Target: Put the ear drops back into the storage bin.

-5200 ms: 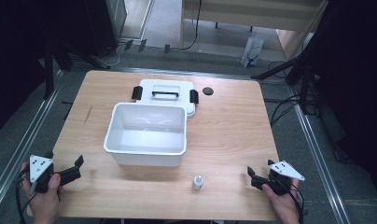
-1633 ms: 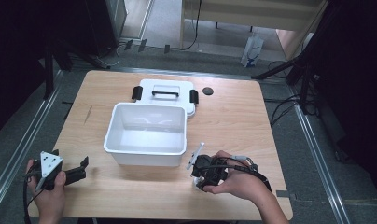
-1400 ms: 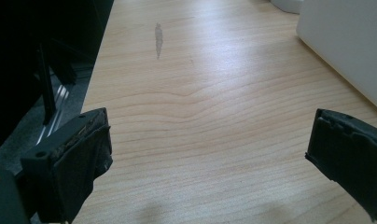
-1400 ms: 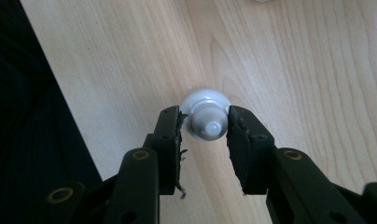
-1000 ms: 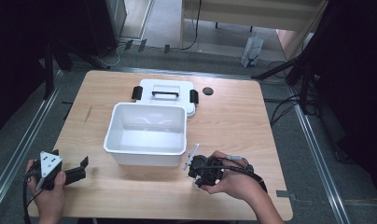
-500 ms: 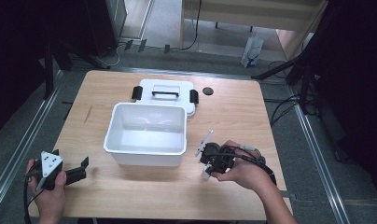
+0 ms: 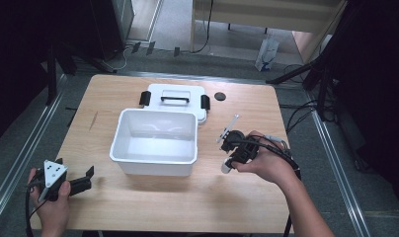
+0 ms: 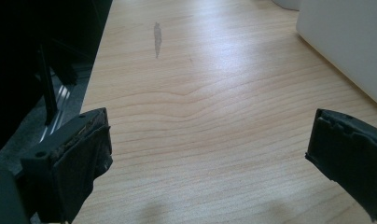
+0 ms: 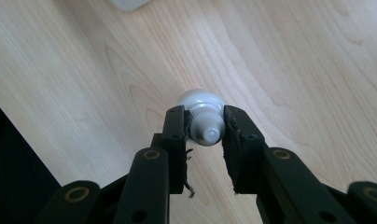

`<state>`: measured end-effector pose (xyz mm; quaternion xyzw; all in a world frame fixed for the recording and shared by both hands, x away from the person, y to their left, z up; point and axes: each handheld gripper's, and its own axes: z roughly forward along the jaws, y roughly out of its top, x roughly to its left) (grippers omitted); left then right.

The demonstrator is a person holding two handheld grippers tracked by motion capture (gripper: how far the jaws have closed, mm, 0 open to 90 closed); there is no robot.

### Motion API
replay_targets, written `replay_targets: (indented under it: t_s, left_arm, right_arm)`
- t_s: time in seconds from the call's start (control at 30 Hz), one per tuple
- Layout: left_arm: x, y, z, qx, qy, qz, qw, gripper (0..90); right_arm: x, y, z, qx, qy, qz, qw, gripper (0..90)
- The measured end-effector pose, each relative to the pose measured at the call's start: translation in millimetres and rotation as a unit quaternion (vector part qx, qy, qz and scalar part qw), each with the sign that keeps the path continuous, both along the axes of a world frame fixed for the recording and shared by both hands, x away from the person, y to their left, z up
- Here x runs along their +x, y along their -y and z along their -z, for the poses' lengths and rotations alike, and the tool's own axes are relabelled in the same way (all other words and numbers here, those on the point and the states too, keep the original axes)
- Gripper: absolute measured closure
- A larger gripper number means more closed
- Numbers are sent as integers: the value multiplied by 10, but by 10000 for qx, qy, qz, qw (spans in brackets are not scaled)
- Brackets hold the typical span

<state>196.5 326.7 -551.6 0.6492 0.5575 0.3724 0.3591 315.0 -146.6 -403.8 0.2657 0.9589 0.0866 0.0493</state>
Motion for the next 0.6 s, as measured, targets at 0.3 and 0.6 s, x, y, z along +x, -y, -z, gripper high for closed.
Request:
replay_targets:
  t_s: [0.3,0.6]
  left_arm:
    - [-1,6,1,16,11,-7,10000,3]
    - [-1,13,0,61,8,19,10000,3]
  right_arm:
    - [113,-122,-269,-57,-78,115,9999,716]
    - [185,-282,-571,45,10,106,9999,716]
